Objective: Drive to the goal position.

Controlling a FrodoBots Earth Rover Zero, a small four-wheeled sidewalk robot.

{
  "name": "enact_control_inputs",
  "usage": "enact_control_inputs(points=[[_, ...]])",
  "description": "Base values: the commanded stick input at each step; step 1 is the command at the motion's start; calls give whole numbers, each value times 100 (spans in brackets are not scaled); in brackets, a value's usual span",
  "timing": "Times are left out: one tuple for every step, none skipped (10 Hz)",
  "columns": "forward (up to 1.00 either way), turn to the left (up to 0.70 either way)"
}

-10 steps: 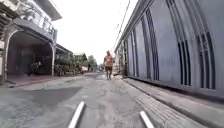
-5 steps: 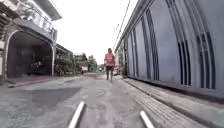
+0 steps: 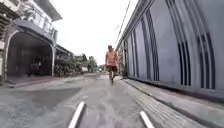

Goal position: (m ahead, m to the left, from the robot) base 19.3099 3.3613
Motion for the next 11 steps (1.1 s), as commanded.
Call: enact_control_inputs(points=[[0, 0], [0, 0], [0, 0], [0, 0], [0, 0], [0, 0], [0, 0], [0, 0], [60, 0], [85, 0], [85, 0]])
